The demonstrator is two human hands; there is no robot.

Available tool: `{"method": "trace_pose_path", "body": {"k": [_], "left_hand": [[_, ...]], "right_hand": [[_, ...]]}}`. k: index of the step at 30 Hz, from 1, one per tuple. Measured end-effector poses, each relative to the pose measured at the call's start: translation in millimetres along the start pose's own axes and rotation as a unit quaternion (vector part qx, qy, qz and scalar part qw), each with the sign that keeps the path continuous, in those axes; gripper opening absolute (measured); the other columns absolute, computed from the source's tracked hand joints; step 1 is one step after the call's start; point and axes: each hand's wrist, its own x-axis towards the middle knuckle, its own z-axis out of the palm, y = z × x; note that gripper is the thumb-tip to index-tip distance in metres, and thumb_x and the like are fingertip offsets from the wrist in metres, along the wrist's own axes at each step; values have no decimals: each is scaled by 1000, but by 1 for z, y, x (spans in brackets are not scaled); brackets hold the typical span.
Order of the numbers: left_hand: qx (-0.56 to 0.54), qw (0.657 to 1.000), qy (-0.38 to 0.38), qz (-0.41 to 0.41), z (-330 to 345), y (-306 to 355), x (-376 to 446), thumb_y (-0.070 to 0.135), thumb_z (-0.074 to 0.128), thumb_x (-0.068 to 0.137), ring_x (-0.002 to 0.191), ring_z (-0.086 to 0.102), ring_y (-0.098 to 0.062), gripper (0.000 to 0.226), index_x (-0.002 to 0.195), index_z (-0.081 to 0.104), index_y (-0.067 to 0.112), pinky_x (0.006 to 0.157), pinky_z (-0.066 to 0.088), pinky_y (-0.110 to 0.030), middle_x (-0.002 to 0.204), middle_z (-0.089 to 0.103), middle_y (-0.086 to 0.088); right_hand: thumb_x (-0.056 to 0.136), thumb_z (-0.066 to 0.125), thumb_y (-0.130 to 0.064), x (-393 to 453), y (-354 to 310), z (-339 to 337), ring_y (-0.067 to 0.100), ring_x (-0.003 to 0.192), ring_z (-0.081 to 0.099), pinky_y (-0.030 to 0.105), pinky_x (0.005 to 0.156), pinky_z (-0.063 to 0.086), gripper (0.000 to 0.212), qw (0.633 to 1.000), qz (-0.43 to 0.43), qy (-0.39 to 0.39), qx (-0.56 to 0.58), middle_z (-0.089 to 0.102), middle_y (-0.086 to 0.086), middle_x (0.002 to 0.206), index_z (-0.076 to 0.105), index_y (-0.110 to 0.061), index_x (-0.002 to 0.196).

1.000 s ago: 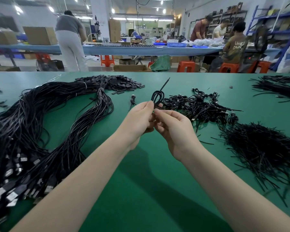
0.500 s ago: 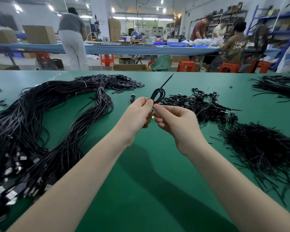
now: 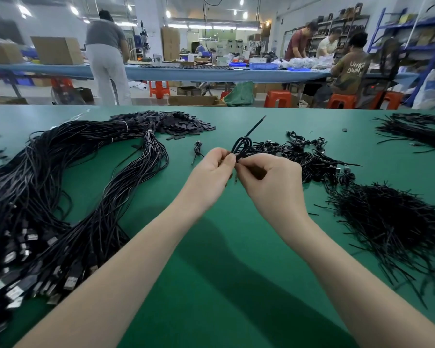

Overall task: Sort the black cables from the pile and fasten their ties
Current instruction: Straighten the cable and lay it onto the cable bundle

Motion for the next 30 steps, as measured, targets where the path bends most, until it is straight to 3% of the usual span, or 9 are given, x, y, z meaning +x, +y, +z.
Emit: {"method": "trace_pose_path", "body": {"k": [3,7,10,13,15,18,22,25,30], "left_hand": [[47,998,-13,-37,-5,5,-2,40,45,98,51,50,-5,24,87,53,21,49,38,-16,61,63,9],[-28,977,-123,-171,-19,18,-4,60,40,94,53,58,-8,51,71,64,21,64,44,-26,66,70,5],[-28,991,-97,-91,-26,19,0,61,33,96,73,53,-10,60,61,74,33,79,46,-31,80,69,11],[-28,998,-58,25,-27,19,2,54,36,97,116,52,-5,40,77,70,55,106,34,-39,117,66,8],[-37,996,-70,48,-26,16,4,53,38,95,126,47,0,36,86,73,49,112,27,-37,121,66,12],[-86,992,-72,56,-26,11,4,42,42,97,112,60,-3,39,81,77,34,104,39,-27,107,72,11],[-78,993,-65,53,-26,13,2,25,42,101,88,67,-8,36,79,71,30,81,53,-20,89,71,8],[-48,996,-73,14,-26,14,3,20,42,99,79,70,-13,29,92,69,30,79,56,-29,84,72,4],[-52,991,-121,8,-30,10,2,-9,44,87,76,70,-9,45,103,67,26,76,56,-25,77,72,9]], "right_hand": [[86,66,-14,2,2,-3,16,64,57,32,64,47,14,998,-49,12,-35,67,-2,66,74,-12,75],[83,65,-4,3,3,-4,26,68,56,37,64,45,10,984,-147,50,-84,64,7,67,68,-2,73],[82,66,-1,7,7,-8,29,68,56,40,63,47,7,979,-178,58,-77,63,11,69,67,1,75],[79,70,-4,11,6,-12,25,69,58,39,62,48,3,985,-153,53,-51,66,8,72,69,-1,79],[79,70,-4,11,4,-13,21,67,56,35,61,47,2,986,-153,46,-49,65,5,71,69,-2,78],[81,70,-5,11,3,-11,15,66,53,29,62,44,3,986,-158,33,-49,63,0,71,70,-4,78],[82,69,-7,10,3,-10,21,68,58,35,63,48,5,986,-158,10,-61,68,5,73,73,-4,83],[81,69,-5,9,2,-11,24,69,59,36,63,49,3,982,-175,20,-65,68,6,73,72,-4,81],[83,67,-6,12,4,-16,32,71,58,39,64,48,8,968,-222,15,-112,65,11,72,69,1,80]]}}
